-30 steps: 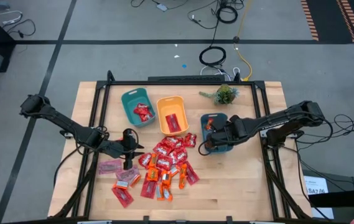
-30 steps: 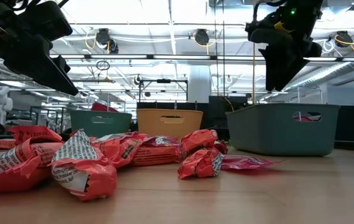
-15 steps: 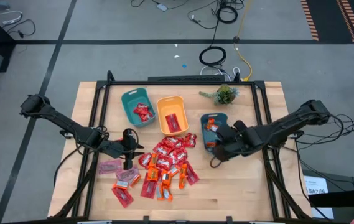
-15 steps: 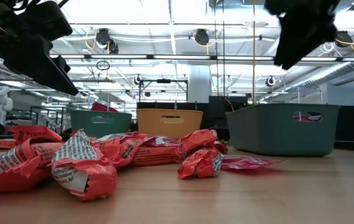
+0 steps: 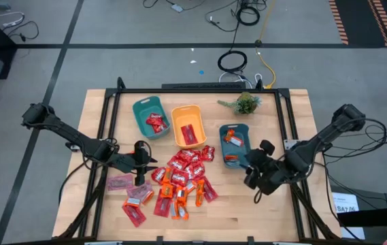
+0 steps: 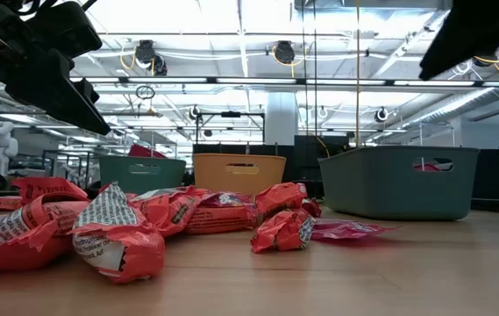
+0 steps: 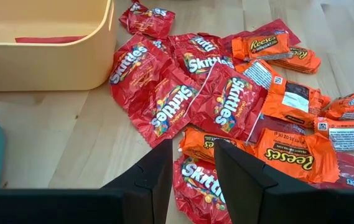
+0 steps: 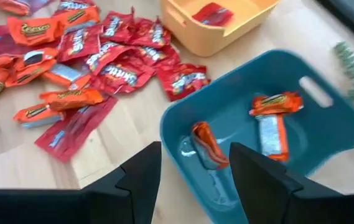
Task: Sort candy
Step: Put the red pack of candy into the light blue bin
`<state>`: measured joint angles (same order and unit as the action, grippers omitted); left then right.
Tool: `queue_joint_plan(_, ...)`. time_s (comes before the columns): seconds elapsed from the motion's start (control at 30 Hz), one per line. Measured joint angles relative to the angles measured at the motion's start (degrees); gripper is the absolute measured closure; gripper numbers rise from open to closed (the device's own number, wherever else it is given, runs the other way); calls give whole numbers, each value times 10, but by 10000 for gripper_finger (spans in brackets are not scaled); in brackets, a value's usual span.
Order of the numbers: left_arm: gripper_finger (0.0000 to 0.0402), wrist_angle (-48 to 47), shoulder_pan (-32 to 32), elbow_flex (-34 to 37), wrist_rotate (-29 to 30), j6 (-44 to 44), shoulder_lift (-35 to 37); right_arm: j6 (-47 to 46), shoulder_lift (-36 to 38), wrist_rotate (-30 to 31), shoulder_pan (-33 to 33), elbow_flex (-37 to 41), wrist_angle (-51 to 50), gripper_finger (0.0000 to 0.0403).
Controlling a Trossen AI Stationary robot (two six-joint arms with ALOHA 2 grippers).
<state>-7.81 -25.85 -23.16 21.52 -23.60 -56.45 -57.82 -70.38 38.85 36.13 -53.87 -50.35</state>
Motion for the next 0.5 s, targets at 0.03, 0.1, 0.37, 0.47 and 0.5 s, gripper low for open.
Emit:
queue_joint_plan(0.03, 274, 0, 0, 0, 0, 0, 0, 1, 12, 0, 0, 22, 24, 222)
queue_joint_plan(0.1, 274, 0, 0, 0, 0, 0, 0, 16, 40, 0, 0, 68, 87, 222)
queue_joint_plan(0.37, 274, -1, 0, 0, 2, 0, 0, 270, 134, -29, -29, 245, 523, 222)
queue_joint_plan(0.47, 274, -1, 0, 0, 2, 0, 0, 348, 135, -63, -51, 269, 657, 222)
queue_joint_plan(0.5, 274, -1, 0, 0, 2, 0, 0, 367, 132, -73, -57, 269, 681, 222)
